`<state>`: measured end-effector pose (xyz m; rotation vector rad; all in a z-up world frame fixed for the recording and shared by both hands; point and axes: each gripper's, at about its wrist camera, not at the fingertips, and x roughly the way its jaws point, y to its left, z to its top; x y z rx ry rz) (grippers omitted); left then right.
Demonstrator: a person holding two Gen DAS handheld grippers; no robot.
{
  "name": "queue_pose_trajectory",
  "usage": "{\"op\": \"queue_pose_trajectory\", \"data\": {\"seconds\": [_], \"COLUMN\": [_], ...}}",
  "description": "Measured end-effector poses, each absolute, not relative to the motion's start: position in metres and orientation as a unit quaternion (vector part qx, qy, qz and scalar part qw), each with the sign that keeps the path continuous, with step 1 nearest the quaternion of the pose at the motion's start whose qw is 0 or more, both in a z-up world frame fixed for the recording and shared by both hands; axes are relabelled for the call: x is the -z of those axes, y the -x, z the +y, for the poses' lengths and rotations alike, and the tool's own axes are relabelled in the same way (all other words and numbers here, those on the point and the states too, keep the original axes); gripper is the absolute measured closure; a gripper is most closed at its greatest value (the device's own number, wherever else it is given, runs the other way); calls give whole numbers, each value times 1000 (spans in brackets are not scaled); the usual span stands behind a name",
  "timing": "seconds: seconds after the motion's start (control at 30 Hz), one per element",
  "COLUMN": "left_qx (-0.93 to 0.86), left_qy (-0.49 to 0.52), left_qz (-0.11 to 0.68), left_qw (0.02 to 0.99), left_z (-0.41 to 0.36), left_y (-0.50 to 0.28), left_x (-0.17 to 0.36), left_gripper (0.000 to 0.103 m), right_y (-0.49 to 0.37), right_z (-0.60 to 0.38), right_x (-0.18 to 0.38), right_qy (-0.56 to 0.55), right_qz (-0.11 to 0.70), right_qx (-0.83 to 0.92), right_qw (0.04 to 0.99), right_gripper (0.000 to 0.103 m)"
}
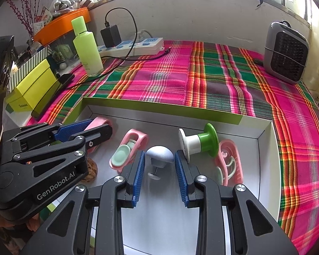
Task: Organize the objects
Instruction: 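Lower the pink clip into the tray with the left tool while the right tool sets the knob down, then open both tools and withdraw them from the tray toward the white panda-face object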
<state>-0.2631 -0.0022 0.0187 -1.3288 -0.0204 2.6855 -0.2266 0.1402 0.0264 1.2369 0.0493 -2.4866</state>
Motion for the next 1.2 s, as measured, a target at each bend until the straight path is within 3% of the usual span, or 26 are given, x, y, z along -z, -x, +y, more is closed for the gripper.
{"op": "queue_pose_trajectory", "data": {"seconds": [0.2,1.2], "left_qx": [-895,-917], "left_qy": [441,397], "left_qz": [-8,-8], "left_qw": [69,48], "left_z": [-3,-5], "left_y": [260,187], "left_x": [-21,-48], "left_gripper": [72,66], "right_y": [224,167], "right_z": [142,163], "right_x": [-29,-54], "right_qy": [-435,-399], "right_qz": [15,-13], "right_qx": [882,901], "right_qw": [178,171], "right_gripper": [66,65]}}
